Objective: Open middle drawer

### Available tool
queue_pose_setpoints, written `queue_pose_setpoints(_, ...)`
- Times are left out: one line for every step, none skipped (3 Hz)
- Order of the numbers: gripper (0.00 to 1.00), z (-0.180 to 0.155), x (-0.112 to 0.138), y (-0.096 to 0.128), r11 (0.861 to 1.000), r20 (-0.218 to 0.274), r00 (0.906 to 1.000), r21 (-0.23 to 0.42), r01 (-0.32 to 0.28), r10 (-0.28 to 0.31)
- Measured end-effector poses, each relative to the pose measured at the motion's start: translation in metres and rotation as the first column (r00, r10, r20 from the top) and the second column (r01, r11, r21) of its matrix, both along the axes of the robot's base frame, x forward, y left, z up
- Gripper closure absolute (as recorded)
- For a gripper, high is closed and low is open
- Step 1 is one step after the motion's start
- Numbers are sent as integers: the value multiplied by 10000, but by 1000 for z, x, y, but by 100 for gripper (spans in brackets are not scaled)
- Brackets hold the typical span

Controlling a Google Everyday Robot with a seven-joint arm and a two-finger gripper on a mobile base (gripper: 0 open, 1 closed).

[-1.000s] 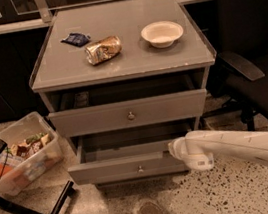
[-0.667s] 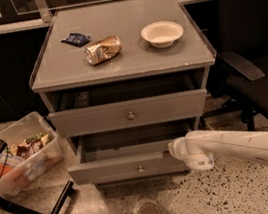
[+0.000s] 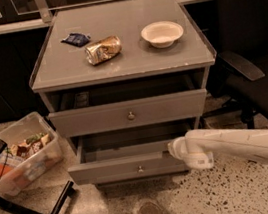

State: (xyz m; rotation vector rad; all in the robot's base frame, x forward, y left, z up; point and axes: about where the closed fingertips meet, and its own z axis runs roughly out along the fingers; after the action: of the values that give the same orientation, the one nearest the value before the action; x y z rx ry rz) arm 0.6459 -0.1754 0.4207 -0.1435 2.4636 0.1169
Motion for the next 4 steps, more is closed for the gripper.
queue_pose_setpoints(100,-1,0,4,9999,-105,9999,25,-118,118)
queue_pose_setpoints(100,-3,-3,6,9998,-225,9995,46,-212,213)
queue_pose_setpoints(100,0,-3,7,9997,-248,9994,48,-230,231)
queue_pose_setpoints(100,-4,-5,11,9986,-308,9982,-50,-525,524)
